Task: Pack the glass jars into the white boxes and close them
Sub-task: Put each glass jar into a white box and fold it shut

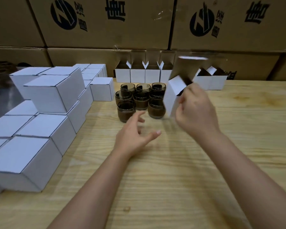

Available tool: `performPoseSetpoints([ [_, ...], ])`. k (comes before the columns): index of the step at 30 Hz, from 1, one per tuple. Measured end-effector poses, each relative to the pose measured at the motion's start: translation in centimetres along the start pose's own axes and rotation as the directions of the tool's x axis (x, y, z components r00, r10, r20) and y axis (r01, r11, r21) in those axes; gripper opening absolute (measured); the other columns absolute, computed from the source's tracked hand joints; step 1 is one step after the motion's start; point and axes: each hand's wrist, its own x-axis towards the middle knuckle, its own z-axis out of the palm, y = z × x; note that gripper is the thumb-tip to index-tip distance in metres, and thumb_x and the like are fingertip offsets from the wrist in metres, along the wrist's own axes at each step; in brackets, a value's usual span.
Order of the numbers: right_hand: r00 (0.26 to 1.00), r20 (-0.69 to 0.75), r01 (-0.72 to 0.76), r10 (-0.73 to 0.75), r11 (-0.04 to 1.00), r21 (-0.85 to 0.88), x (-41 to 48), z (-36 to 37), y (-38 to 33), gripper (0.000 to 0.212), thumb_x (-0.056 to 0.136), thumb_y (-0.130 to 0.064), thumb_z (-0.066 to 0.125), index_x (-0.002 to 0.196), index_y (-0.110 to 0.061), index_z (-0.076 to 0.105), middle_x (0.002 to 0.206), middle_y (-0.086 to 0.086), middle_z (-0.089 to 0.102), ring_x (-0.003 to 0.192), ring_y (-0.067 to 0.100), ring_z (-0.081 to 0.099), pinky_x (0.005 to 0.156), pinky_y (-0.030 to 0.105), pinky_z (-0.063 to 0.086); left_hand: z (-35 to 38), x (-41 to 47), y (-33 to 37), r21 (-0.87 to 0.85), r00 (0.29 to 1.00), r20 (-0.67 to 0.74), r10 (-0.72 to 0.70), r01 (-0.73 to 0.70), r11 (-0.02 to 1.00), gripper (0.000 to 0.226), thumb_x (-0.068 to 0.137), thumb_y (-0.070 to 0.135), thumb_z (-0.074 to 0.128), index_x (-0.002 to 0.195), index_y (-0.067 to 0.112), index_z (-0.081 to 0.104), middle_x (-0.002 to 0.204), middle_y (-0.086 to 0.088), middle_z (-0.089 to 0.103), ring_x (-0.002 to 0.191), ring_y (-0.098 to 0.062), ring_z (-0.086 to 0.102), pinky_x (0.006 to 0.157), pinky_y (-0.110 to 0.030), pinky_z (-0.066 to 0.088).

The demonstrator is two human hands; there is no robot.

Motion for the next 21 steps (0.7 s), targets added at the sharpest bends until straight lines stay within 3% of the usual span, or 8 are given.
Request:
performPoseSetpoints([
  [5,0.989,0.146,0.002,-0.013,0.997,0.077,-3.8,1.6,-4.8,0.010,0.080,-0.003,0.055,0.087,0.001,0.059,0.095,0.016,0.056,0.085,0.032,0.054,0.065,0.033,0.037,-0.3,-0.3,0.3,-0.136,0.997,0.035,0.074,-0.069,0.988,0.114,0.051,0.063,0.065,0.150,0.035,0.015,0.131,0.022,0.045,0.094,-0.005,0.050,0.091,-0.035,0.047],
  [8,0.986,0.165,-0.038,0.017,0.991,0.126,-5.0,2.4,-5.5,0.007,0.073,0.001,0.059,0.080,0.001,0.059,0.088,0.014,0.057,0.081,0.032,0.055,0.060,0.031,0.035,-0.2,-0.2,0.2,-0.126,0.996,0.047,0.075,-0.068,0.990,0.102,0.060,0.052,0.067,0.149,0.037,0.019,0.129,0.022,0.048,0.093,-0.005,0.052,0.093,-0.038,0.048],
  [11,0.999,0.045,-0.008,-0.003,0.972,0.236,-5.3,2.7,-5.1,0.002,0.072,-0.003,0.059,0.074,-0.002,0.059,0.079,0.011,0.058,0.072,0.030,0.054,0.058,0.035,0.041,0.0,-0.1,0.2,-0.150,0.996,0.041,0.080,-0.073,0.986,0.087,0.061,0.053,0.064,0.141,0.040,0.034,0.127,0.020,0.054,0.091,-0.010,0.053,0.091,-0.044,0.048],
  [15,0.989,-0.134,-0.015,0.065,0.938,0.346,-4.8,3.0,-3.7,0.017,0.082,-0.014,0.051,0.084,-0.010,0.067,0.091,0.000,0.065,0.085,0.024,0.053,0.072,0.035,0.035,0.0,0.0,0.0,-0.201,0.993,0.062,0.104,-0.090,0.975,0.088,0.052,0.056,0.071,0.134,0.046,0.039,0.120,0.027,0.056,0.086,-0.011,0.056,0.089,-0.045,0.050],
  [18,0.983,-0.082,-0.114,0.165,0.894,0.433,-4.4,3.3,-2.5,0.020,0.089,-0.014,0.054,0.098,-0.018,0.071,0.106,-0.011,0.065,0.103,0.017,0.048,0.086,0.035,0.027,-0.1,0.1,-0.2,-0.204,0.989,0.087,0.118,-0.098,0.974,0.087,0.055,0.049,0.079,0.132,0.049,0.040,0.115,0.032,0.056,0.078,-0.006,0.058,0.086,-0.044,0.052],
  [21,0.981,-0.023,-0.150,0.191,0.836,0.528,-4.3,3.6,-1.6,0.019,0.089,-0.012,0.054,0.095,-0.018,0.071,0.099,-0.016,0.061,0.102,0.010,0.046,0.091,0.038,0.031,-0.1,0.2,-0.4,-0.195,0.988,0.095,0.121,-0.100,0.976,0.088,0.056,0.048,0.080,0.134,0.049,0.039,0.117,0.030,0.056,0.078,-0.007,0.059,0.085,-0.043,0.052],
])
